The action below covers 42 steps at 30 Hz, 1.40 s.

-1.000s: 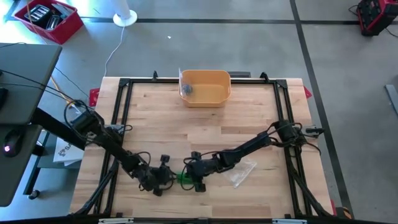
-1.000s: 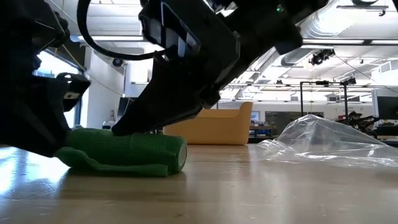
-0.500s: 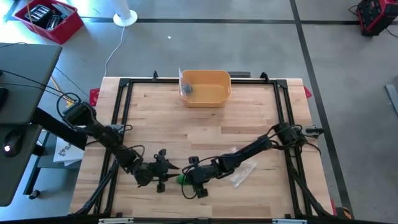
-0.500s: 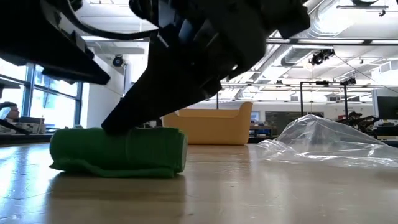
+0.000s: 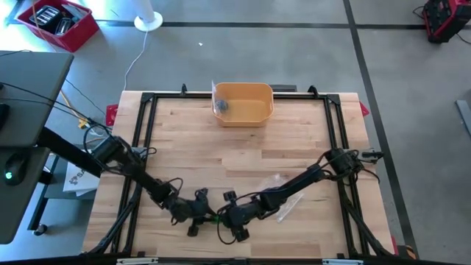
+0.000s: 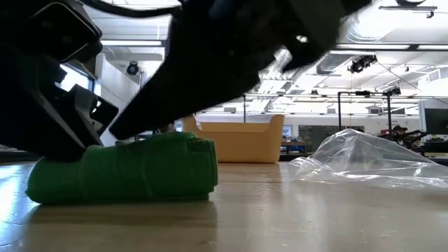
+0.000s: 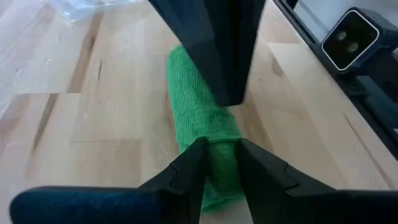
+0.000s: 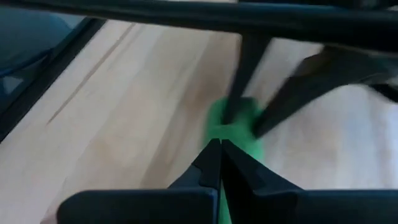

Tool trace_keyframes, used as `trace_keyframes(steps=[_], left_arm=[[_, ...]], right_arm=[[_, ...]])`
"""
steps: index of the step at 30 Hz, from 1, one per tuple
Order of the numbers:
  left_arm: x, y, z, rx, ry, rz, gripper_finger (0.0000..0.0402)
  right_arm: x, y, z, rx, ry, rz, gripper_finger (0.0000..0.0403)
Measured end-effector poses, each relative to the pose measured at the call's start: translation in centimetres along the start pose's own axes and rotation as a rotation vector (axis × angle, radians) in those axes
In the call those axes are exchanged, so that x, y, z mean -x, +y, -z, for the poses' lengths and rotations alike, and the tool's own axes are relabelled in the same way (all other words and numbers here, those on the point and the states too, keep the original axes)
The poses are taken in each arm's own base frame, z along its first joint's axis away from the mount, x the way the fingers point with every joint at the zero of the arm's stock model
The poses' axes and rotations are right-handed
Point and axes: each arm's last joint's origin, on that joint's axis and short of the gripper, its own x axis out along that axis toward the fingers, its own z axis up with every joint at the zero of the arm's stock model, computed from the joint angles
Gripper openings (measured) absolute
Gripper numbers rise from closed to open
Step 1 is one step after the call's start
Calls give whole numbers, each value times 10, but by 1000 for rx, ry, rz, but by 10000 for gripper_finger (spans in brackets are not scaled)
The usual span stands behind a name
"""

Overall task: Roll bandage
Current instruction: Roll the green bandage, then put the rolled green bandage into the transparent zip bag

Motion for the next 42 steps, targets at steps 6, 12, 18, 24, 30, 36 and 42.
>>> trace_keyframes(steps=[6, 12, 18, 24, 30, 36, 42], left_arm=[[9, -4, -8, -25, -31, -13, 90], [24, -6, -24, -78, -64, 11, 90], [39, -7, -40, -77, -109, 19, 90], [47, -7, -48, -78, -136, 14, 90], [47, -7, -47, -82, -128, 8, 90], [47, -5, -46, -85, -128, -28, 90], [47, -5, -46, -54, -135, -43, 90]], right_arm=[[18, 15, -17, 3, 193, 108, 2], [57, 40, -22, 40, 514, 131, 2], [92, 69, -3, 69, 842, 89, 24], [113, 93, 40, 97, 996, 65, 102], [153, 88, 78, 5, 872, 215, 185], [173, 76, 120, 103, 747, 283, 199], [162, 73, 147, 214, 687, 182, 190]])
